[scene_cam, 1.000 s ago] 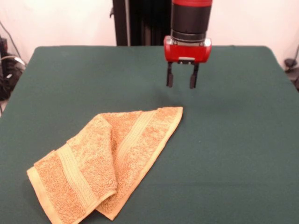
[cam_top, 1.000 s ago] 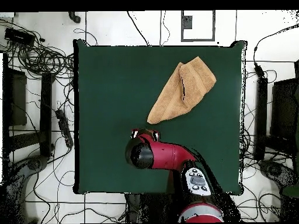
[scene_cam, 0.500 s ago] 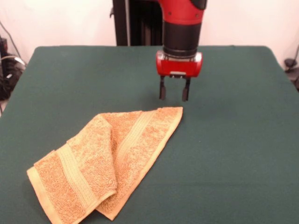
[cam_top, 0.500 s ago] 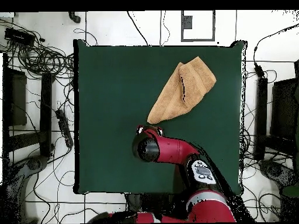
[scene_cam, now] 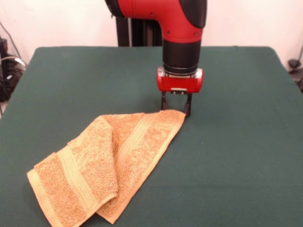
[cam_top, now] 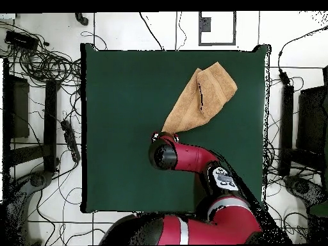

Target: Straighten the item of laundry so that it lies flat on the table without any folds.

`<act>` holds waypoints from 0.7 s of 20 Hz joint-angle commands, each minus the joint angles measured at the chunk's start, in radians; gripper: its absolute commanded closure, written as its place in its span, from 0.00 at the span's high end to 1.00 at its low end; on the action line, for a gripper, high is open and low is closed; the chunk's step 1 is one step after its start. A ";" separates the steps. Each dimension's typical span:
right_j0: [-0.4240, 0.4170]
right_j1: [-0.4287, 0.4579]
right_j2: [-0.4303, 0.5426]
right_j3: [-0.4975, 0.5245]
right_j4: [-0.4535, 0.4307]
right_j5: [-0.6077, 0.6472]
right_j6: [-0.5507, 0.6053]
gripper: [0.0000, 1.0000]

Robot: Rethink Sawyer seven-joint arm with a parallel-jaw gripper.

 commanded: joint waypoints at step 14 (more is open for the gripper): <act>0.024 0.095 0.165 -0.093 0.013 0.036 0.103 1.00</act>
